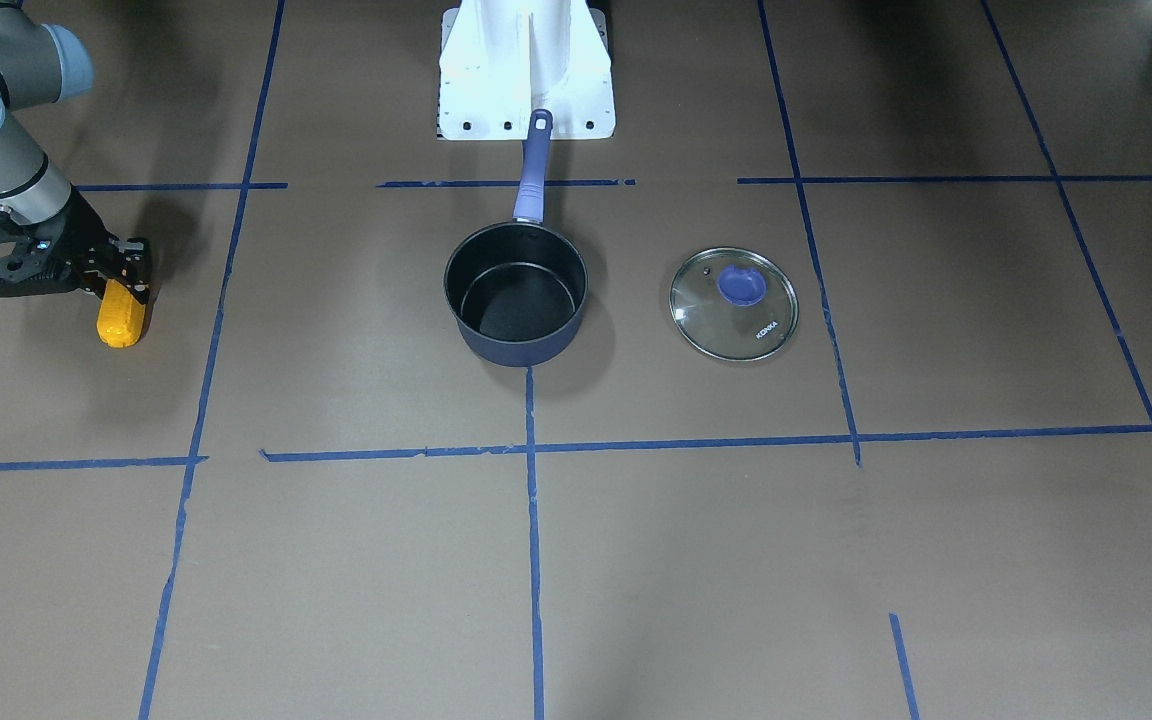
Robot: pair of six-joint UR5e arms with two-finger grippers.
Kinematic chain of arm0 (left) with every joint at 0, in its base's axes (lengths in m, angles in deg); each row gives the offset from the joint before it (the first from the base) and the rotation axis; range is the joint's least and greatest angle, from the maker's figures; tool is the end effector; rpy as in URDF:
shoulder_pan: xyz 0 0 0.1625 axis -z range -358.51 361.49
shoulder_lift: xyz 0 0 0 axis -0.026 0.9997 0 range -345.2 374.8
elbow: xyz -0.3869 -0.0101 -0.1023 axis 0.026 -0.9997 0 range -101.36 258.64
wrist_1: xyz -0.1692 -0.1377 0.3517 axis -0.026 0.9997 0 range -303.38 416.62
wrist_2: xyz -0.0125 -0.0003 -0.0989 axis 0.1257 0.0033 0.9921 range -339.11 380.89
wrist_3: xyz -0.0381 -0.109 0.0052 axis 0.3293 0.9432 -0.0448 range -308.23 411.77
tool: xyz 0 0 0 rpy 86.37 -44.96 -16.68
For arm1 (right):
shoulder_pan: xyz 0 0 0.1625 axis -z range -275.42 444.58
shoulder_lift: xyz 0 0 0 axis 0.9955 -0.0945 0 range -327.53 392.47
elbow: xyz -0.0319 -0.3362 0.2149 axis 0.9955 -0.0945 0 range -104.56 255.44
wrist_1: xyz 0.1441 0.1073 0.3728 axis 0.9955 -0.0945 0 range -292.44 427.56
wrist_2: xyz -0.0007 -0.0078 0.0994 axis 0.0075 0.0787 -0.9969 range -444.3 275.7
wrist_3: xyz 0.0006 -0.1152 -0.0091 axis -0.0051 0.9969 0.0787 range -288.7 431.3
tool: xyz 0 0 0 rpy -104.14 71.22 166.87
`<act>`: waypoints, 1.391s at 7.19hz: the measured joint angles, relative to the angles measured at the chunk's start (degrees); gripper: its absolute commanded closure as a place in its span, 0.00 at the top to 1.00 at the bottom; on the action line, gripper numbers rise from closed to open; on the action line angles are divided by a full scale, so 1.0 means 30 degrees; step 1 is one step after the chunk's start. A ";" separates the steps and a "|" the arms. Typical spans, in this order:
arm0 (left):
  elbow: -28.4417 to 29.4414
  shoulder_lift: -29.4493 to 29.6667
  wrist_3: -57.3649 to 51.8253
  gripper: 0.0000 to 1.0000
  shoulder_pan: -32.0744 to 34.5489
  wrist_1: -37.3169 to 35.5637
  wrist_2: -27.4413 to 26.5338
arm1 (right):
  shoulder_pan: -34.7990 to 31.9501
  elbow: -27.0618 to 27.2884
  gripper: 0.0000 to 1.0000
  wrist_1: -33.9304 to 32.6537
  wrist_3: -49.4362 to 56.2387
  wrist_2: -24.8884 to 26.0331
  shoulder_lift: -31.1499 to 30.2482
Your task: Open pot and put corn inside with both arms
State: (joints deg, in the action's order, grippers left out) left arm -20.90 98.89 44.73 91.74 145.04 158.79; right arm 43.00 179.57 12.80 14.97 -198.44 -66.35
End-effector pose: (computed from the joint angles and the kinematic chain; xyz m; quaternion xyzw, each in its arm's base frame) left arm -0.0495 -0.4520 0.6098 0.0422 0.4040 0.0613 0.9117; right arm -0.2967 -0.3783 0.5371 0.0516 -0.3881 -0.0090 0.9201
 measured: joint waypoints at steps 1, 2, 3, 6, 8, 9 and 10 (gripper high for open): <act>-0.0048 0.0004 0.0125 1.00 -0.0011 0.0000 0.0000 | -0.0098 0.0396 0.00 -0.0162 0.0065 -0.0449 0.0147; -0.0102 0.0007 0.0237 1.00 -0.0021 0.0000 0.0000 | -0.0305 0.0876 0.00 -0.0755 0.0087 -0.0958 0.0728; -0.0138 0.0025 0.0331 1.00 -0.0023 0.0001 0.0000 | -0.0479 0.1365 0.00 -0.2688 0.0083 -0.1204 0.2566; -0.0203 0.0281 0.0826 1.00 -0.0044 0.0000 0.0000 | 0.0946 0.1701 0.00 -1.0900 -0.0282 -0.0020 1.0594; -0.0201 0.0346 0.0928 1.00 -0.0053 0.0001 0.0000 | 0.3076 0.0142 0.00 -1.2701 -0.2069 0.2167 1.4553; -0.0195 0.0353 0.0938 1.00 -0.0063 0.0000 0.0000 | 0.3989 -0.1082 0.00 -1.2947 -0.3152 0.3144 1.6097; -0.0191 0.0358 0.0941 1.00 -0.0073 0.0000 0.0000 | 0.4681 -0.1910 0.03 -1.3027 -0.3889 0.3883 1.6977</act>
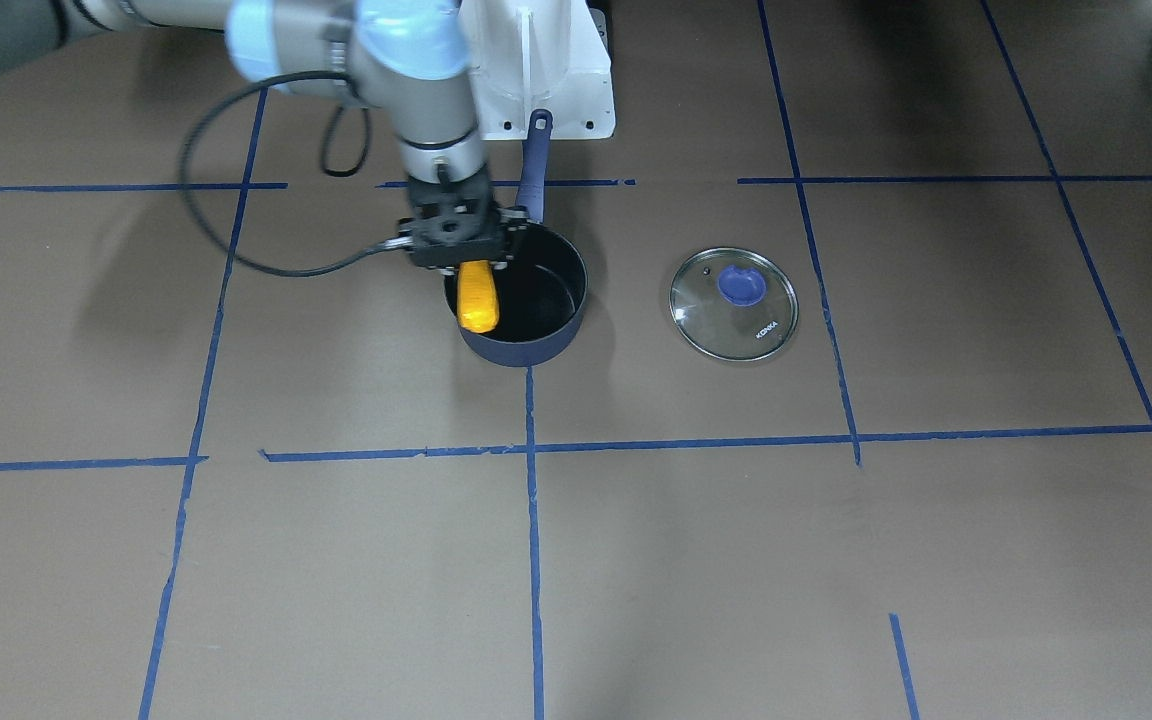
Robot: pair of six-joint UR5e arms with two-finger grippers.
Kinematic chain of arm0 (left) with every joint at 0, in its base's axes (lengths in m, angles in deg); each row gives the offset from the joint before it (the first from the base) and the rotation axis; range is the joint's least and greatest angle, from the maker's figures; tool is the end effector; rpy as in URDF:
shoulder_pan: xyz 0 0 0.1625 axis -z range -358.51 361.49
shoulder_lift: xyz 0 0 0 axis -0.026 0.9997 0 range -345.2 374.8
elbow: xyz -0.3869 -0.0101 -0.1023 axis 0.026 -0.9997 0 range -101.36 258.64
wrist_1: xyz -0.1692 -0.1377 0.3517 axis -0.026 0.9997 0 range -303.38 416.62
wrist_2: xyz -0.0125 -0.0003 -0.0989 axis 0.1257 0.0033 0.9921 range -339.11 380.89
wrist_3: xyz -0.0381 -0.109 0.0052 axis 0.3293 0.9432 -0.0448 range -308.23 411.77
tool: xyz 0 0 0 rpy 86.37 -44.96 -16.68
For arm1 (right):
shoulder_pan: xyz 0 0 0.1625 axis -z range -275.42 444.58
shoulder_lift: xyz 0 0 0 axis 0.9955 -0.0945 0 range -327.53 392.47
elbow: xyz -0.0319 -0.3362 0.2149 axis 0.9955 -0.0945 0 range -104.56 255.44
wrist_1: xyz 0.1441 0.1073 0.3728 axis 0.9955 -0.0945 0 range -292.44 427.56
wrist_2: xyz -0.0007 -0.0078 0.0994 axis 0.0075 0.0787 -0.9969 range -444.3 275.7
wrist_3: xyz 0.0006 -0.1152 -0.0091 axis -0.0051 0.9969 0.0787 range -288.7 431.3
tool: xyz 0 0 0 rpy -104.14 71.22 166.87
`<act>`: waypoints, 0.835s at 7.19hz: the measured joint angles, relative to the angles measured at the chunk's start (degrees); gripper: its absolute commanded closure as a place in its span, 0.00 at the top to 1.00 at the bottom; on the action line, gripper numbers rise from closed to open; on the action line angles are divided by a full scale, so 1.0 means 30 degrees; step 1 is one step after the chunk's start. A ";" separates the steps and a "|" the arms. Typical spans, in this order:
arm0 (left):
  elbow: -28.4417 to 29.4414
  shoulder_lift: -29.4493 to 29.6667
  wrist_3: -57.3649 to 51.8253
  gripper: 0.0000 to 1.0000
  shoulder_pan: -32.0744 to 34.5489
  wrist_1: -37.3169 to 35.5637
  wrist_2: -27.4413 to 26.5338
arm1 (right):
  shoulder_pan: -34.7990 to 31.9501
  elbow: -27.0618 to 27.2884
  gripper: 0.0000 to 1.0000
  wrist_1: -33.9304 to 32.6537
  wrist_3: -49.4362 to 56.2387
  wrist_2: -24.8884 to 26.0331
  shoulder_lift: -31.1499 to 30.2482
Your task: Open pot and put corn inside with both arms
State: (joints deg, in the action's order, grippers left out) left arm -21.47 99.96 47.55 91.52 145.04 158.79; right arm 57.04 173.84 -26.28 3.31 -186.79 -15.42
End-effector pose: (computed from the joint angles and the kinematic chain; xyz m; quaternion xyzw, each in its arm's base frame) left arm -0.0478 -0.4608 0.5963 0.0445 0.4044 0.0464 0.9123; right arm -0.5423 -0.4049 0.1620 0.0744 -0.3994 0.0010 0.9138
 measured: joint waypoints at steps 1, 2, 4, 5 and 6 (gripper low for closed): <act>0.0000 0.0000 0.0001 1.00 -0.0004 0.0000 0.0000 | 0.0485 -0.0358 0.76 -0.0025 -0.0481 0.0366 0.0353; 0.0001 0.0001 0.0001 1.00 -0.0009 -0.0006 0.0000 | 0.0815 -0.0520 1.00 -0.0027 -0.0750 0.0516 0.0459; 0.0001 0.0081 0.0001 1.00 -0.0010 -0.0026 0.0000 | 0.1029 -0.0584 1.00 0.0035 -0.1193 0.0510 0.0515; -0.0004 0.0103 -0.0005 1.00 -0.0010 0.0012 0.0000 | 0.0876 -0.0530 1.00 0.0054 -0.1270 0.0393 0.0546; -0.0015 0.0110 -0.0017 1.00 -0.0010 0.0115 0.0000 | 0.0324 -0.0429 1.00 0.0044 -0.1220 -0.0075 0.0553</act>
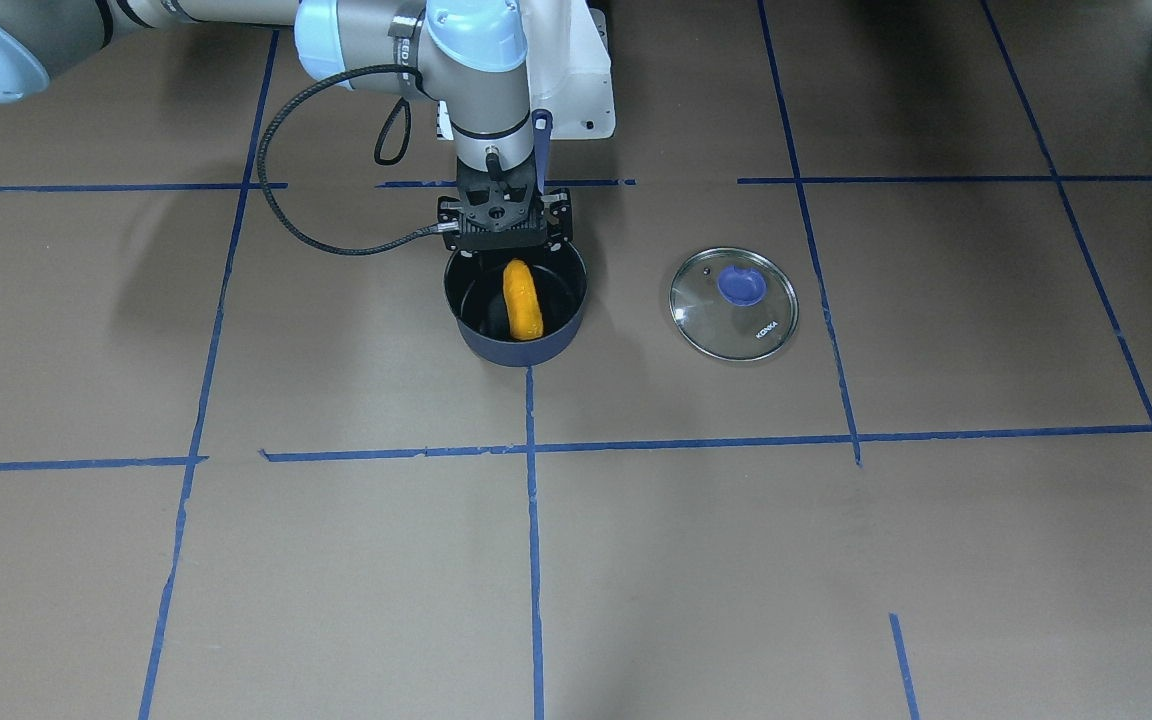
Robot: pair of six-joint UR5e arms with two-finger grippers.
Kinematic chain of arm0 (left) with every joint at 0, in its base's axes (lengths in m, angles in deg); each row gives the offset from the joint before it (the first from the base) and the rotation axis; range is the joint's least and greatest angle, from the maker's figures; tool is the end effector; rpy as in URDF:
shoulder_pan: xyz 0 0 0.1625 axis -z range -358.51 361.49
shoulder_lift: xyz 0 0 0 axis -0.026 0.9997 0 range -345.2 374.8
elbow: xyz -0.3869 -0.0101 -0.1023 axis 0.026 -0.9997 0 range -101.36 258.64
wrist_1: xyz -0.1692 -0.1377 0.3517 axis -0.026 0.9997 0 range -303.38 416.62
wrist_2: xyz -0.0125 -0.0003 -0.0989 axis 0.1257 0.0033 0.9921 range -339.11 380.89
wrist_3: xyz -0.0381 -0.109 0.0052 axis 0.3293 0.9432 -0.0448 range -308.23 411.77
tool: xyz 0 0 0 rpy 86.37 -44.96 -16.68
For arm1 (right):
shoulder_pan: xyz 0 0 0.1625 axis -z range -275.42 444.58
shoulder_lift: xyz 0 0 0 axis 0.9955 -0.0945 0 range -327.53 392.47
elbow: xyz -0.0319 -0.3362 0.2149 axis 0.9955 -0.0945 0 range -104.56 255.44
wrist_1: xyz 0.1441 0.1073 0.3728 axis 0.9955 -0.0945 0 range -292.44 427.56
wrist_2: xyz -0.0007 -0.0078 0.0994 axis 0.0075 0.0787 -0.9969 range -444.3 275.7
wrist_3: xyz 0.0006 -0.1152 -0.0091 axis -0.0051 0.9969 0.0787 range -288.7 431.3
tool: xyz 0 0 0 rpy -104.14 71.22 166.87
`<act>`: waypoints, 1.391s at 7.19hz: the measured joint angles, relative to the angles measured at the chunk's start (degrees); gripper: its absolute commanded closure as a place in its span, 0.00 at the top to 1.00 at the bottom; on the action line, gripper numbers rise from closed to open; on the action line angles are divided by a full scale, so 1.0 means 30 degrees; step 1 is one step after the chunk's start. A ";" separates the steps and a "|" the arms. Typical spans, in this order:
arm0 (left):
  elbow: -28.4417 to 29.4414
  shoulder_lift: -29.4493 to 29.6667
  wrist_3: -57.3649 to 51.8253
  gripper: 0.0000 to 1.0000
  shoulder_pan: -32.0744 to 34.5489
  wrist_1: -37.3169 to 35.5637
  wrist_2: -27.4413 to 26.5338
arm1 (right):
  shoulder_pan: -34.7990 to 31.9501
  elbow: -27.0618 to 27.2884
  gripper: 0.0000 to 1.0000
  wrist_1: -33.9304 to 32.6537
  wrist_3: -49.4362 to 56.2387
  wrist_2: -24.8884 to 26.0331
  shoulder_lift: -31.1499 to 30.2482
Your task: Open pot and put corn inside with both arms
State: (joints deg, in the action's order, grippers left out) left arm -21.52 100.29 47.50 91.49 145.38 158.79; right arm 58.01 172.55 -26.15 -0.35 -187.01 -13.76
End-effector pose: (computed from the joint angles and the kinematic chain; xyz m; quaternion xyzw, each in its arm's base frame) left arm -0.0475 -0.4638 0.5926 0.0503 0.4041 0.0496 0.9120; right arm -0.5550 -0.3982 0.1511 0.0583 -0.4062 0.0211 0.9117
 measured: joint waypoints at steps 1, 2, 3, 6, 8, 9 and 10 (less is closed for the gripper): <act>-0.0002 0.0016 0.0000 1.00 -0.0012 0.0083 0.0000 | -0.1191 0.0089 1.00 -0.0037 0.0316 -0.1186 -0.0077; 0.0028 0.0022 0.0010 1.00 -0.0029 0.0107 0.0000 | -0.2711 0.0128 1.00 -0.0070 0.1169 -0.2655 -0.0311; 0.0081 -0.0004 0.0024 1.00 -0.0036 0.0108 -0.0001 | -0.4835 0.0116 1.00 -0.0101 0.3363 -0.4415 -0.1074; 0.0931 -0.0059 -0.0029 1.00 -0.0075 -0.0015 -0.0222 | -1.3132 -0.1520 1.00 -0.0209 1.6013 -0.9191 -0.5364; 0.1272 -0.0342 -0.0159 1.00 -0.0059 0.0000 -0.0264 | -1.7099 -0.2597 1.00 -0.0767 2.4236 -0.9993 -0.8113; 0.1238 -0.0584 -0.0193 1.00 -0.0058 -0.0064 -0.0311 | -1.8554 -0.2681 1.00 -0.0929 2.7154 -1.0080 -0.9747; 0.1202 -0.0734 -0.0216 1.00 -0.0071 -0.0074 -0.0511 | -1.9690 -0.2709 1.00 -0.0921 2.9199 -1.0076 -1.1449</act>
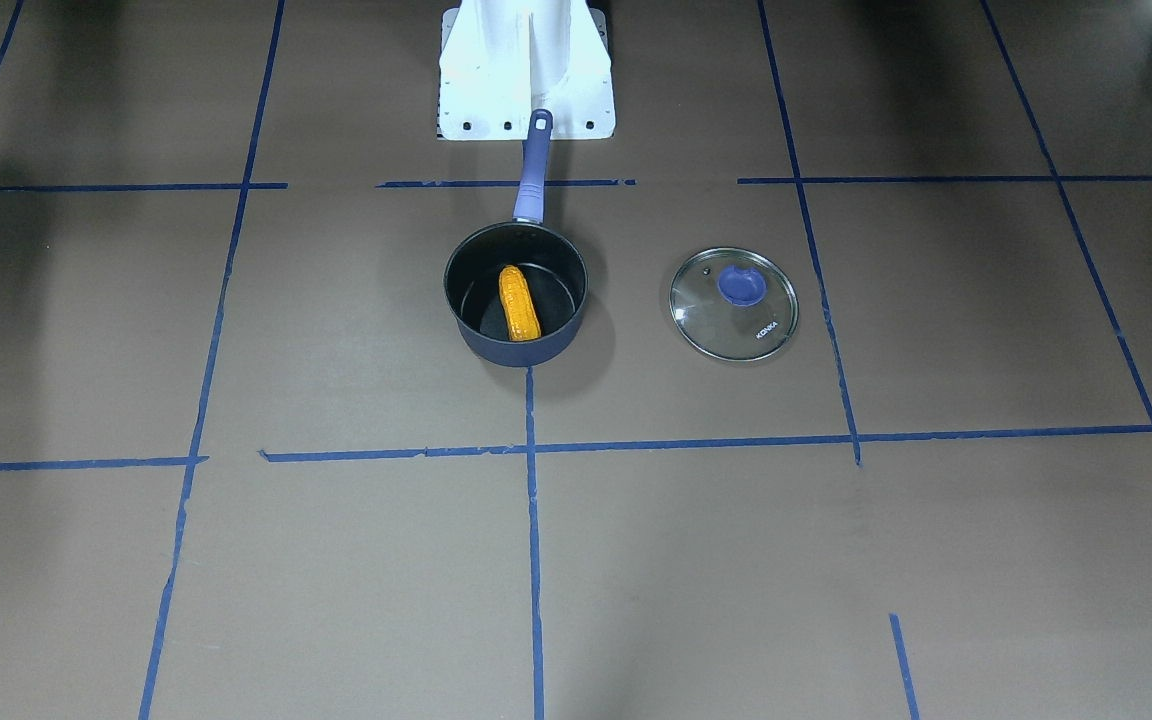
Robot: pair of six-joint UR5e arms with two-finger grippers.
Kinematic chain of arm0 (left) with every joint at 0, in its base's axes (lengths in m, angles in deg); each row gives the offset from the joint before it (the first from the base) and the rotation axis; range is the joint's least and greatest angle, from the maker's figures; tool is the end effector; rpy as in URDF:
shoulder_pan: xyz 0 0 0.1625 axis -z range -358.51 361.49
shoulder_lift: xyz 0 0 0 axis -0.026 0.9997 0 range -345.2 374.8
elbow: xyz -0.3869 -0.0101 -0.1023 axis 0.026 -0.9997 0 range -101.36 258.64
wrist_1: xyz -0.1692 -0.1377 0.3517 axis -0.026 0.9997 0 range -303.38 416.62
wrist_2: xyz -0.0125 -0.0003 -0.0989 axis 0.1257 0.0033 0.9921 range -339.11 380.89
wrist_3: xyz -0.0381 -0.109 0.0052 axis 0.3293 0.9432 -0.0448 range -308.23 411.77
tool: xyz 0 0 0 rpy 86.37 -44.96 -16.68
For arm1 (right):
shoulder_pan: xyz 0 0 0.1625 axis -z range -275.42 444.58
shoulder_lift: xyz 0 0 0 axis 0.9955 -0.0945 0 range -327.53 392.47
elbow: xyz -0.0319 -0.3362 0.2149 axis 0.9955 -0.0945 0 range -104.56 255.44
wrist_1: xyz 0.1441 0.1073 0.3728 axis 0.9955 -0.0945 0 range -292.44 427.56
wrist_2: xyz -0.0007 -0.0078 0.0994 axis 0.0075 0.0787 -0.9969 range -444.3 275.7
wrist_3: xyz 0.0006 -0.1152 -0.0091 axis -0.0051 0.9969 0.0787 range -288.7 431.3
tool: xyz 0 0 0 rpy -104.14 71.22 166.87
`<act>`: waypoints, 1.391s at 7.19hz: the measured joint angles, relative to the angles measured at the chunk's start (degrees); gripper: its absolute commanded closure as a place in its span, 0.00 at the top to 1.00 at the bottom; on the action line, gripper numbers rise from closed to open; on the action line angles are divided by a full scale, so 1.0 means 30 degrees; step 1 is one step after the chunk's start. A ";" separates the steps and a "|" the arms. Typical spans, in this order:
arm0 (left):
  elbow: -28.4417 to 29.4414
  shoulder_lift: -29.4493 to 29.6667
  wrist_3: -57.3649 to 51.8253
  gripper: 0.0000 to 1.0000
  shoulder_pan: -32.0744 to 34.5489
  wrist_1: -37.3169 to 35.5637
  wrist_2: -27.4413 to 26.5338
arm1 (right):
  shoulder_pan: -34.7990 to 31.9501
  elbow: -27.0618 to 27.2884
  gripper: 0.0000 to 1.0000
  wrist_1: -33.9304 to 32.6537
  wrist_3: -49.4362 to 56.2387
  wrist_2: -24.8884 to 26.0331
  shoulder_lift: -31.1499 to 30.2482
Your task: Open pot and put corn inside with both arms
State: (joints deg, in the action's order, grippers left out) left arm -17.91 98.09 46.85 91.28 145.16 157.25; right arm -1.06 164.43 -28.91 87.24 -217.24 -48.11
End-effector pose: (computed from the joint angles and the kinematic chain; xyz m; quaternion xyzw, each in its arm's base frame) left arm -0.0480 -0.4426 0.6438 0.0032 0.3938 0.0356 0.9185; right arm 0.0122 -0.5581 0.5813 0.0527 -0.3625 -0.1701 0.9148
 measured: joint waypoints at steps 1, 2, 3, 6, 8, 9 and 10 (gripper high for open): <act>-0.0056 -0.0070 -0.0032 1.00 -0.0057 0.0004 -0.0333 | -0.0666 -0.0032 1.00 0.0068 0.1094 0.0017 -0.1289; -0.0116 -0.0115 -0.0065 1.00 -0.0134 0.0007 -0.0555 | -0.0953 -0.0028 1.00 0.0239 0.1323 0.0019 -0.2144; -0.0202 -0.0185 -0.0079 1.00 -0.0172 0.0052 -0.0636 | -0.1056 -0.0007 1.00 0.0479 0.1100 0.0018 -0.2529; -0.0330 -0.0338 -0.0088 1.00 -0.0205 0.0097 -0.0707 | -0.1078 0.0084 1.00 0.0738 0.0645 -0.0028 -0.2713; -0.0379 -0.0346 -0.0082 1.00 -0.0212 0.0105 -0.0717 | -0.1074 0.0120 1.00 0.0762 0.0607 -0.0040 -0.2706; -0.0381 -0.0345 -0.0069 1.00 -0.0220 0.0106 -0.0718 | -0.1074 0.0129 1.00 0.0763 0.0604 -0.0041 -0.2702; -0.0376 -0.0344 -0.0068 1.00 -0.0220 0.0106 -0.0719 | -0.1074 0.0119 1.00 0.0871 0.0603 -0.0042 -0.2714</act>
State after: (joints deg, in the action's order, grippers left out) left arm -19.04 97.06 46.65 90.62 145.48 155.10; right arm -4.28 164.78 -26.30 89.05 -217.37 -56.25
